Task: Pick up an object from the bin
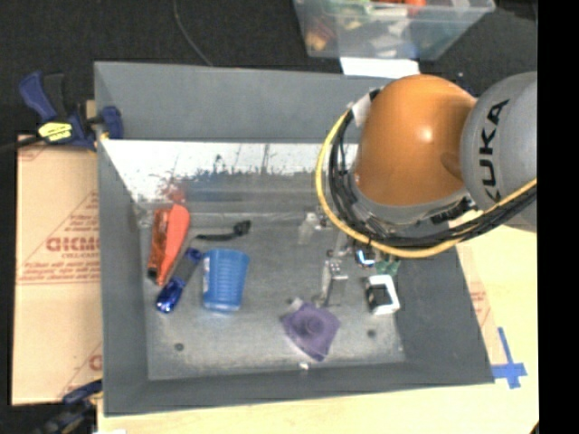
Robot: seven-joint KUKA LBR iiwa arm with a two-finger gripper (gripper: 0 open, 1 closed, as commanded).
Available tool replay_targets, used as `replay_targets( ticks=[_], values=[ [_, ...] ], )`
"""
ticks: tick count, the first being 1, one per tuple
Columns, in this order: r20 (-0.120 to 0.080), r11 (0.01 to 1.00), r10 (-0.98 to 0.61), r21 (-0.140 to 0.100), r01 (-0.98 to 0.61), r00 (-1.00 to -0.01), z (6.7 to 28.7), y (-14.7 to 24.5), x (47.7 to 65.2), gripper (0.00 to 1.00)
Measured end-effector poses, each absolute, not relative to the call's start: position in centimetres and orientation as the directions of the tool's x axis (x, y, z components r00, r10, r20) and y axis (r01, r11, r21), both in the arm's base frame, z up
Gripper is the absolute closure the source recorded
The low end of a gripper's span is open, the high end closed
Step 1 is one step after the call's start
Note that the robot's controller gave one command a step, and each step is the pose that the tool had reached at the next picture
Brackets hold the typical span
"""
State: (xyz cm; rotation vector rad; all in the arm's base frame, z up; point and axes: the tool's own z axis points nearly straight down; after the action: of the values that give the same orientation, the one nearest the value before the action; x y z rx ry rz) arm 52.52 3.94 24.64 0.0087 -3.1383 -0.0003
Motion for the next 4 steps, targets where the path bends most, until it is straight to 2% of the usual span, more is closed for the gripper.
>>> replay_targets(
  ticks=[1,2,3,4],
  values=[
    [-0.004,1.0,-0.004,0.001,-0.004,-1.0,25.0,3.9,52.7,0.0],
    [-0.007,0.981,0.195,0.003,0.195,-0.981,15.2,1.8,52.0,0.0],
    [-0.013,0.909,0.417,0.008,0.417,-0.909,16.2,-0.2,49.8,0.0],
    [-0.003,0.915,0.404,0.002,0.404,-0.915,13.4,0.0,49.8,0.0]
  ],
)
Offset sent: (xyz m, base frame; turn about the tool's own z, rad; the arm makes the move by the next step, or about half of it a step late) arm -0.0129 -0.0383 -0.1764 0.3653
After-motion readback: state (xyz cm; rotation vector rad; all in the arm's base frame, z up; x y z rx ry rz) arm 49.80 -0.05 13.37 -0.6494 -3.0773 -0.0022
